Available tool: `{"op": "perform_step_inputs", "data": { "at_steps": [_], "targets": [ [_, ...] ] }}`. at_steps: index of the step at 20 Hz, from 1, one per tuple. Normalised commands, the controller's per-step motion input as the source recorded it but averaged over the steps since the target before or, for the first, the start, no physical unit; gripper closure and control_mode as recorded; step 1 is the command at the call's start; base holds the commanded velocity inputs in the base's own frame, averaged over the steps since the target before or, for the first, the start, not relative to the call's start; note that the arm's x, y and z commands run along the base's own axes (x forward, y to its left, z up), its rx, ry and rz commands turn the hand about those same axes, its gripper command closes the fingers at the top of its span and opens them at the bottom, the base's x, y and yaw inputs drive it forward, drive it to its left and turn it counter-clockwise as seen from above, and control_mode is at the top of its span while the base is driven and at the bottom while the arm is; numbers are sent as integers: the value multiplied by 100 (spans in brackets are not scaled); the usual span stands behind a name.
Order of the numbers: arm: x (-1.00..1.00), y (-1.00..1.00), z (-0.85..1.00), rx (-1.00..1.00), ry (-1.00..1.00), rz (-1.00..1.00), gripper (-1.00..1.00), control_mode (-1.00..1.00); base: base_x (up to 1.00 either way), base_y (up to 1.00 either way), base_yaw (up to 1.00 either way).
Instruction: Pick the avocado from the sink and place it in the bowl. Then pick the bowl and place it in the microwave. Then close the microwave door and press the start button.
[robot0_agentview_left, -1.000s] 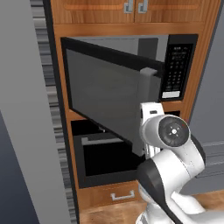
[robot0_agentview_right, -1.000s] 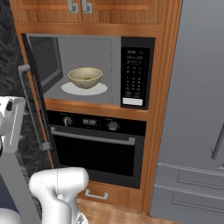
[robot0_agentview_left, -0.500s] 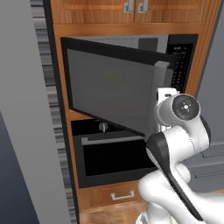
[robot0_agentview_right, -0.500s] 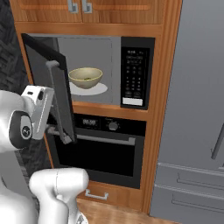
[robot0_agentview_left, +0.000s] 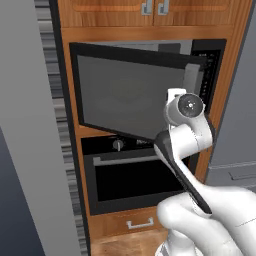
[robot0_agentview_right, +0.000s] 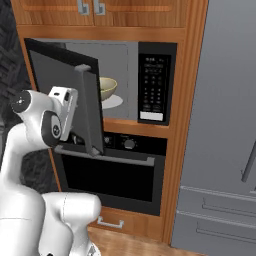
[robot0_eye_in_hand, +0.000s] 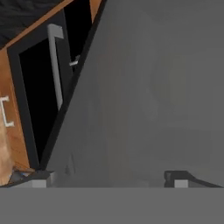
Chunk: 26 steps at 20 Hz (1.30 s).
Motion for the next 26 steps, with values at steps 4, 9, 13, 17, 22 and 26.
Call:
{"op": "perform_step_inputs", "data": {
  "at_steps": [4,9,13,17,22,26],
  "targets": [
    [85,0,-14,0,0,0,-100,-100,0,0,0],
    [90,0,-6,0,0,0,-100,-100,0,0,0],
    [91,0,-8,0,-1,0,-100,-100,0,0,0],
    [83,-8,-1,0,-4,0,-100,-100,0,0,0],
    [79,-14,0,0,-3,0,-100,-100,0,0,0],
    [84,-13,-8,0,-2,0,-100,-100,0,0,0]
  ]
}}
